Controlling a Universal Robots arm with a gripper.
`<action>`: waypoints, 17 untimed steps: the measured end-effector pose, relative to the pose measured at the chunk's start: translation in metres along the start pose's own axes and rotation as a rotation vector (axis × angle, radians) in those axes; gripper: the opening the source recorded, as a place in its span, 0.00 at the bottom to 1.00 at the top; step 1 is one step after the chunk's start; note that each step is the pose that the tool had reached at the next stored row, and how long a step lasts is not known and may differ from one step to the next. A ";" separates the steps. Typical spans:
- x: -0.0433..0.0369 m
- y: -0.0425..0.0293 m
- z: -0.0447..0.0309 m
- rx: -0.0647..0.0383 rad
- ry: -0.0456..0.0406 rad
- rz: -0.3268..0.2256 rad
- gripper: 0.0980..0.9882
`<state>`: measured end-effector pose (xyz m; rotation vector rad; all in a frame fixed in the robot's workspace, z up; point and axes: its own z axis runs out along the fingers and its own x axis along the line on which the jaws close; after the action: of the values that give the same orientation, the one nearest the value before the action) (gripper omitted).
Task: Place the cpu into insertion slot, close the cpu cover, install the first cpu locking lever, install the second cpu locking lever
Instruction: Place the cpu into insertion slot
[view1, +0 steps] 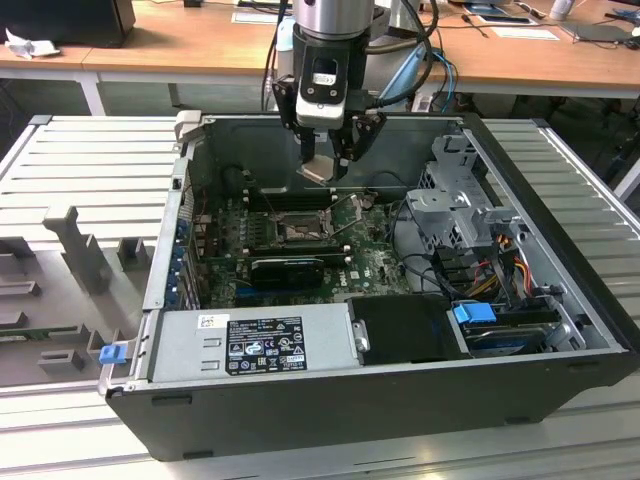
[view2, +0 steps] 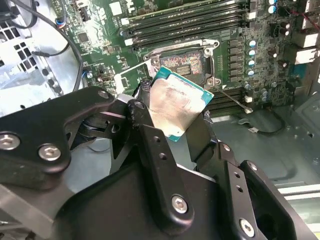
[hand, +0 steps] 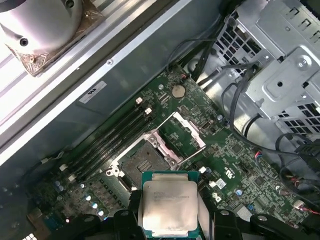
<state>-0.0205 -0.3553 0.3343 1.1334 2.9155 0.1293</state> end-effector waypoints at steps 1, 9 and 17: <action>0.0000 -0.0001 0.0009 0.001 0.0004 0.001 0.48; -0.0002 -0.0008 0.0109 0.011 -0.0008 0.063 0.48; -0.0003 -0.0011 0.0148 0.007 -0.0150 0.253 0.48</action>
<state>-0.0205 -0.3552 0.3194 1.4933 2.7486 0.1113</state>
